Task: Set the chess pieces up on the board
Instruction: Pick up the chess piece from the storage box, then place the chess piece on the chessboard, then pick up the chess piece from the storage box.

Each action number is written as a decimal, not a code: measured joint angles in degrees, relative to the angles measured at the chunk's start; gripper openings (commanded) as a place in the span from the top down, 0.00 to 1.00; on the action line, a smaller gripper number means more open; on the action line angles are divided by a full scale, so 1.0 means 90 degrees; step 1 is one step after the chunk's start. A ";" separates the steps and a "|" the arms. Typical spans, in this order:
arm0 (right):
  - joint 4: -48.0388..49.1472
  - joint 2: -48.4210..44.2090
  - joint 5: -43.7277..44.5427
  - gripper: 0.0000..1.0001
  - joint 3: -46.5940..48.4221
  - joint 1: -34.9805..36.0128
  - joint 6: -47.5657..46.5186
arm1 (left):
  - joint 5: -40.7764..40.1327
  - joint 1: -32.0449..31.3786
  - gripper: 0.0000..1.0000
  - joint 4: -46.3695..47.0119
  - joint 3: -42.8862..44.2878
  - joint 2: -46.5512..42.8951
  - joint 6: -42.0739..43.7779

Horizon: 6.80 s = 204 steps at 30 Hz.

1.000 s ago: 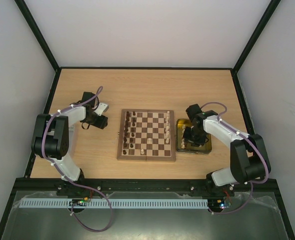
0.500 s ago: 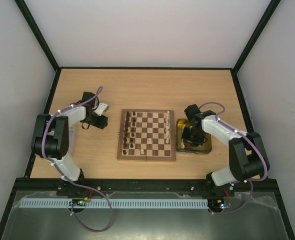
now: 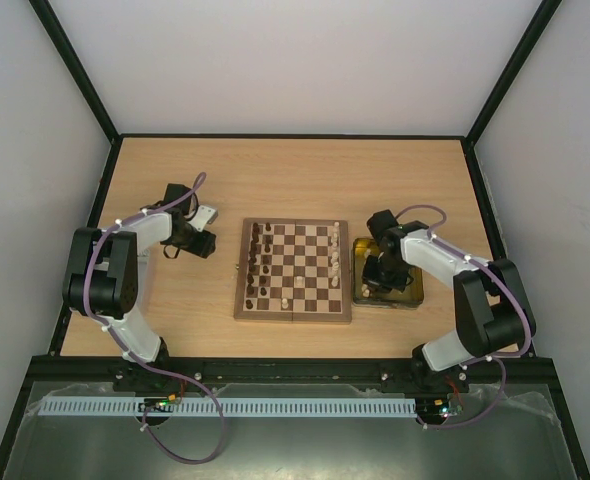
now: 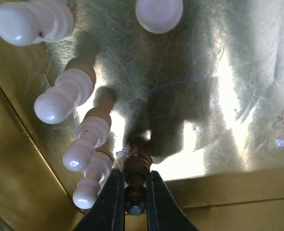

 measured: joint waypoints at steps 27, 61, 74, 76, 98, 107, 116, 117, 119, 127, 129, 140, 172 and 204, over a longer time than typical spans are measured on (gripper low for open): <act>-0.1268 -0.0651 0.0976 0.98 0.1870 0.0974 0.0299 | 0.0002 0.0000 0.39 0.0007 0.0000 0.0002 0.0007; -0.1518 0.2475 0.1180 0.98 0.4915 0.4942 0.0988 | -0.0034 0.0214 0.36 0.0158 -0.0131 -0.0078 0.0070; -0.1579 0.3169 0.1171 0.98 0.5197 0.5219 0.0911 | -0.0029 0.0228 0.29 0.0185 -0.0187 -0.0131 0.0109; -0.1576 0.3174 0.1168 0.98 0.5197 0.5219 0.0911 | -0.0027 0.0236 0.29 0.0182 -0.0211 -0.0148 0.0112; -0.1333 0.3487 0.0889 0.98 0.5195 0.5219 0.0874 | 0.0083 0.0299 0.28 0.0138 -0.0245 -0.0245 0.0124; -0.1333 0.3572 0.0889 0.97 0.5197 0.5219 0.0862 | 0.0131 0.0328 0.28 0.0126 -0.0260 -0.0333 0.0126; -0.1336 0.3623 0.0889 0.92 0.5285 0.5219 0.0794 | 0.0136 0.0340 0.28 0.0124 -0.0260 -0.0347 0.0129; -0.1336 0.3638 0.0889 0.92 0.5299 0.5219 0.0787 | 0.0136 0.0340 0.28 0.0126 -0.0260 -0.0345 0.0129; -0.1336 0.3653 0.0889 0.92 0.5311 0.5219 0.0780 | 0.0136 0.0342 0.28 0.0126 -0.0262 -0.0347 0.0129; -0.1336 0.3723 0.0884 0.86 0.5340 0.5217 0.0770 | 0.0138 0.0379 0.28 0.0121 -0.0284 -0.0347 0.0131; -0.1336 0.3723 0.0884 0.85 0.5340 0.5219 0.0772 | 0.0138 0.0379 0.28 0.0124 -0.0289 -0.0347 0.0131; -0.1336 0.3723 0.0886 0.79 0.5340 0.5219 0.0775 | 0.0160 0.0384 0.29 0.0124 -0.0289 -0.0347 0.0131; -0.1498 0.0760 0.1826 0.74 0.3971 0.3937 0.1304 | 0.3682 -0.0063 0.47 -0.3925 0.1654 -0.0738 0.2654; 0.0546 -0.0427 0.0840 0.75 0.0466 -0.0816 0.0551 | 0.0461 -0.3070 0.44 -0.2766 0.2752 -0.0408 0.0843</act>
